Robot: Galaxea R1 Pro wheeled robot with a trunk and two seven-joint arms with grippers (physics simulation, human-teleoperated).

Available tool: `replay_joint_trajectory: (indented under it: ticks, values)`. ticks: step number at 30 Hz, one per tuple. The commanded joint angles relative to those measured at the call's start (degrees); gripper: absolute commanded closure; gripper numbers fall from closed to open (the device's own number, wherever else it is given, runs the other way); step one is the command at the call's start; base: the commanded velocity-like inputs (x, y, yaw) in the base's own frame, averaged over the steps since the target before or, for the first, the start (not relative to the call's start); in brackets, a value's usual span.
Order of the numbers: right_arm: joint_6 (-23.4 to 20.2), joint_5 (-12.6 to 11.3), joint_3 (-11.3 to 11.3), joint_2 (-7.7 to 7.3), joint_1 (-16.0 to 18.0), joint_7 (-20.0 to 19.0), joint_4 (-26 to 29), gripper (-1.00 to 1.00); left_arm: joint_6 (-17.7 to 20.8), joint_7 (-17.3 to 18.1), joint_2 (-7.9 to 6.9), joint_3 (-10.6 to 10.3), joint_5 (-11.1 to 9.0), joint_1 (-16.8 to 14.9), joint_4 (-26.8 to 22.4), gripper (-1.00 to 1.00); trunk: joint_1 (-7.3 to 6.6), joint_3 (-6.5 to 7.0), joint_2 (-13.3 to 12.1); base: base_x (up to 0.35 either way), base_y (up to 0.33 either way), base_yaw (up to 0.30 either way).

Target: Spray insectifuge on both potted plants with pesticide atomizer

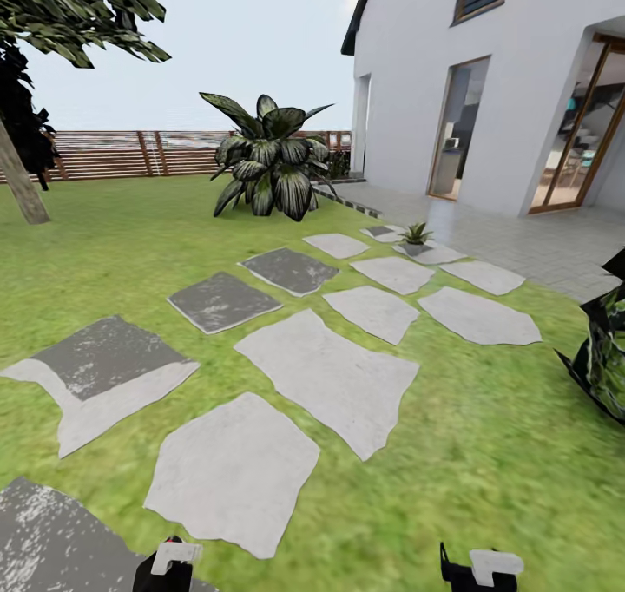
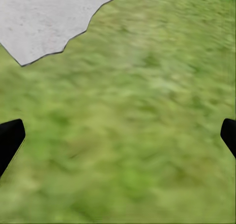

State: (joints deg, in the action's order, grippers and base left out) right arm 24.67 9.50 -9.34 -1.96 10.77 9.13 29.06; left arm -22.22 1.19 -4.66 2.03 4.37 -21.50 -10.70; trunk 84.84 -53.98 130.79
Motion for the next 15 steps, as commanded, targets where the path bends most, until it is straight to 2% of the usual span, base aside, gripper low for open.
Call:
replay_joint_trajectory:
  ticks: [1,15]
  values:
    - [0.1,0.6,-0.2,0.03,0.0,0.3,-0.1,-1.00,-0.2,0.1,0.00,0.3,0.4,0.0,0.0,1.00,0.02,-0.05,0.0,0.336,0.000,0.000]
    - [0.1,0.7,-0.2,0.03,0.0,0.3,-0.1,-1.00,-0.2,0.0,0.10,0.3,0.5,0.0,0.1,1.00,0.02,-0.05,0.0,0.337,0.000,0.000]
